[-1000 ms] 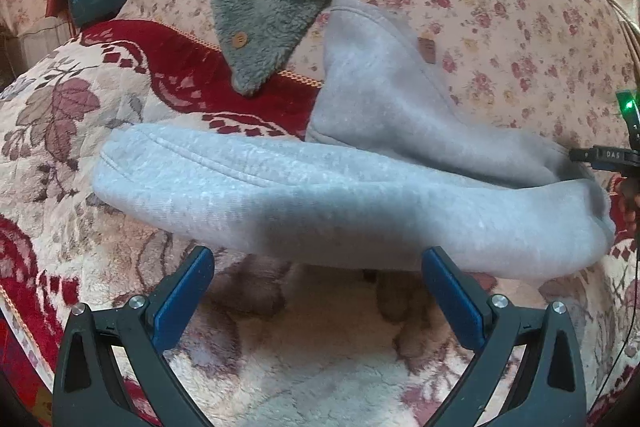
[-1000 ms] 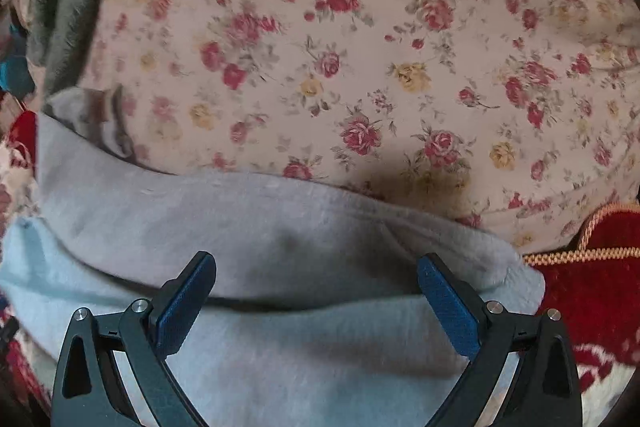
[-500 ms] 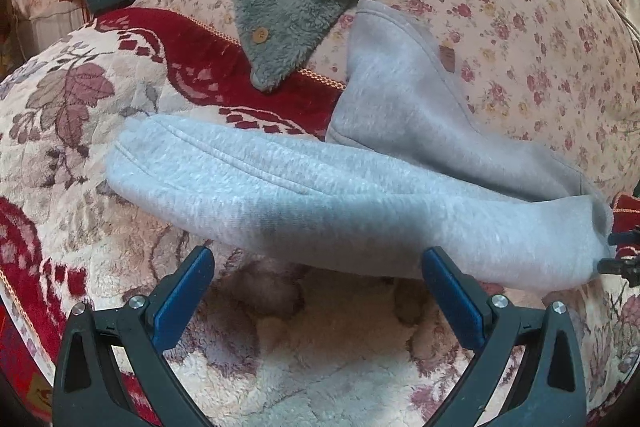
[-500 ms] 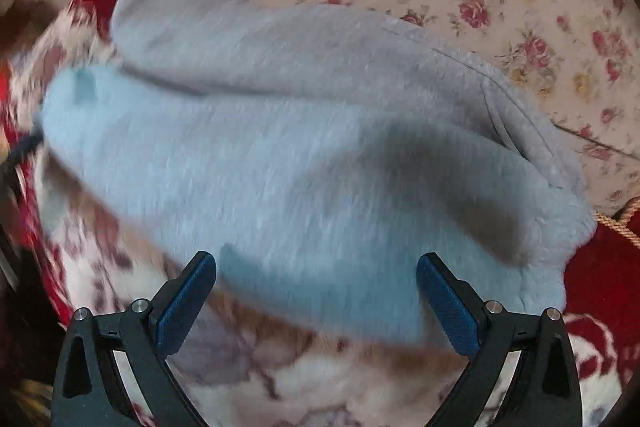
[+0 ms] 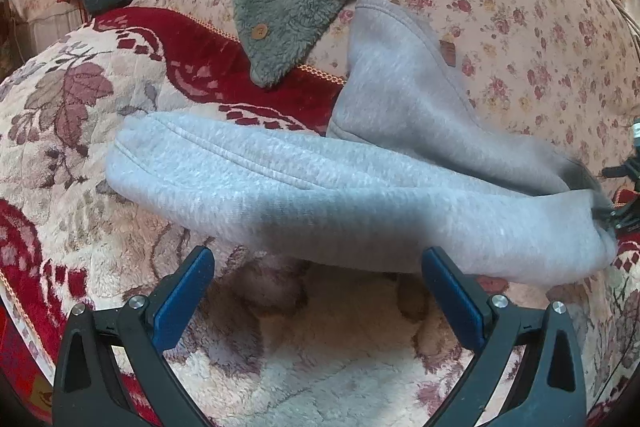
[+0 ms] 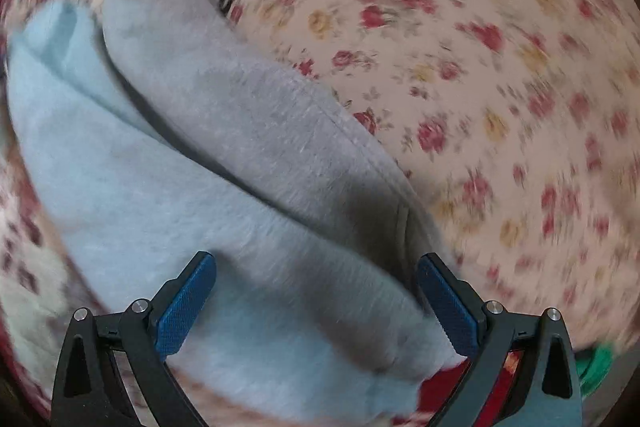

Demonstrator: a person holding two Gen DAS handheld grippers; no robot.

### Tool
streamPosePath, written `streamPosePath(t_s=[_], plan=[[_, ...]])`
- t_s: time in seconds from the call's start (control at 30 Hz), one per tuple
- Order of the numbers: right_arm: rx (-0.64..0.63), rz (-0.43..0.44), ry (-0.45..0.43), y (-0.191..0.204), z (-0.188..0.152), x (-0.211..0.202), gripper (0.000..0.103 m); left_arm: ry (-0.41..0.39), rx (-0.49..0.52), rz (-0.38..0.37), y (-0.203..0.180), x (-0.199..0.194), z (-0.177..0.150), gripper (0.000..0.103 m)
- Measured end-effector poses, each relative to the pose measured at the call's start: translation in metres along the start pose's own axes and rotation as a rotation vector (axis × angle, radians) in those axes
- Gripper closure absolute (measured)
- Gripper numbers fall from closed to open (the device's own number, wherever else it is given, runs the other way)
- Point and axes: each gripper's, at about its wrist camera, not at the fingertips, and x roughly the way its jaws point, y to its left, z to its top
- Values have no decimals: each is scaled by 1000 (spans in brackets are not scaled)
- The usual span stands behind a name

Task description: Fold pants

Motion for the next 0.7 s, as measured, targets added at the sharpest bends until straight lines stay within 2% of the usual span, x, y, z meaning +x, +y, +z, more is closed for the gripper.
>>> streamPosePath(t_s=[0.1, 0.2, 0.23, 0.27, 0.3, 0.33, 0.37, 0.5, 0.63, 0.7], plan=[[1, 65, 64, -3, 8, 25, 4, 6, -7, -3, 0, 5, 3, 0], [27, 141, 74, -3, 15, 38, 16, 14, -7, -1, 1, 10, 4, 0], [45, 183, 73, -4, 15, 39, 31, 17, -8, -1, 1, 11, 4, 0], [56, 197, 69, -6, 12, 37, 50, 20, -9, -1, 1, 12, 4, 0], [52, 180, 59, -2, 9, 35, 60, 23, -9, -1, 2, 12, 4, 0], [34, 148, 56, 4, 6, 33, 74, 25, -10, -1, 2, 13, 4, 0], [20, 134, 55, 8, 1, 28, 81, 27, -10, -1, 2, 12, 3, 0], [-30, 65, 32, 39, -12, 15, 89, 37, -20, -2, 5, 12, 2, 0], [21, 37, -23, 52, -26, -17, 91, 39, -64, -13, 16, 9, 1, 0], [46, 35, -58, 50, -48, -44, 91, 37, -85, -17, 21, 7, 0, 0]])
